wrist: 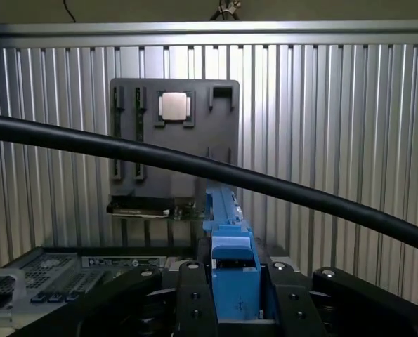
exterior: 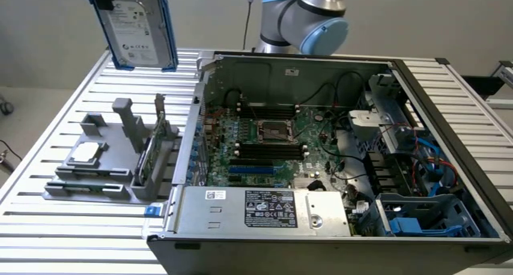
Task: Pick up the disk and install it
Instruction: 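Pick up the disk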
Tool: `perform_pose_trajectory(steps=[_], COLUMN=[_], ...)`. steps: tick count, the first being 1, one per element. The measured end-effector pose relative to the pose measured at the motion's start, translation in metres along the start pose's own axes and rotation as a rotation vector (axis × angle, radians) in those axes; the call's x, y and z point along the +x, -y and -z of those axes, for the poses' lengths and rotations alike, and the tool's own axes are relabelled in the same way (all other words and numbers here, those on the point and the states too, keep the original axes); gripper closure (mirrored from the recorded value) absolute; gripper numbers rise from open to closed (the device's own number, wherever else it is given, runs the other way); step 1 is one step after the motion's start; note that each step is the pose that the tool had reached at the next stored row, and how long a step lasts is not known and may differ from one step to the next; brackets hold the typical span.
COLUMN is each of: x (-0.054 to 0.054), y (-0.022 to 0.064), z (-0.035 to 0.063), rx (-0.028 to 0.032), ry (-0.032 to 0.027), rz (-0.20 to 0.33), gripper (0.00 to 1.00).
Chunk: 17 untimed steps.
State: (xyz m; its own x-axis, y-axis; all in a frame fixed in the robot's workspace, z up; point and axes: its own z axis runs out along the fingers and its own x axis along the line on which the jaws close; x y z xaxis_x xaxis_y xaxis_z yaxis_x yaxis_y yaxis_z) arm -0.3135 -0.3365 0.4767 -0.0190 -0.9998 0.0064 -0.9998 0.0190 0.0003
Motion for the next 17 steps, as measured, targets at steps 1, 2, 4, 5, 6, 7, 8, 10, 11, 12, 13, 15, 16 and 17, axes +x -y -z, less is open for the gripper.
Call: perform_pose_trajectory(steps=[1, 2, 4, 5, 6, 7, 8, 10, 11, 12, 13, 15, 16, 17], x=[0.001, 0.002, 0.005, 0.007, 0.008, 0.01, 0.012, 0.017, 0.019, 0.021, 0.023, 0.027, 0.03, 0.032], y=[0.0048, 0.0093, 0.0183, 0.0224, 0.0263, 0.0302, 0.0338, 0.0406, 0.044, 0.0473, 0.0505, 0.0568, 0.06, 0.0631], z=[0.0015, 0.0027, 0.0044, 0.0051, 0.0057, 0.0064, 0.0069, 0.0081, 0.0087, 0.0092, 0.0097, 0.011, 0.0117, 0.0123], rx=[0.0, -0.0001, -0.0003, -0.0004, -0.0005, -0.0006, -0.0005, -0.0005, -0.0006, -0.0004, -0.0003, -0.0004, -0.0006, -0.0006], ry=[0.0, 0.0, 0.0, 0.0001, 0.0001, 0.0001, 0.0002, 0.0003, 0.0003, 0.0004, 0.0006, 0.0007, 0.0006, 0.0006], rz=[0.0, 0.0, 0.0, 0.0, 0.0, 0.0, 0.0, 0.0, 0.0, 0.0, 0.0, 0.0, 0.0, 0.0], gripper=[0.67, 0.67, 0.67, 0.67, 0.67, 0.67, 0.67, 0.67, 0.67, 0.67, 0.67, 0.67, 0.67, 0.67])
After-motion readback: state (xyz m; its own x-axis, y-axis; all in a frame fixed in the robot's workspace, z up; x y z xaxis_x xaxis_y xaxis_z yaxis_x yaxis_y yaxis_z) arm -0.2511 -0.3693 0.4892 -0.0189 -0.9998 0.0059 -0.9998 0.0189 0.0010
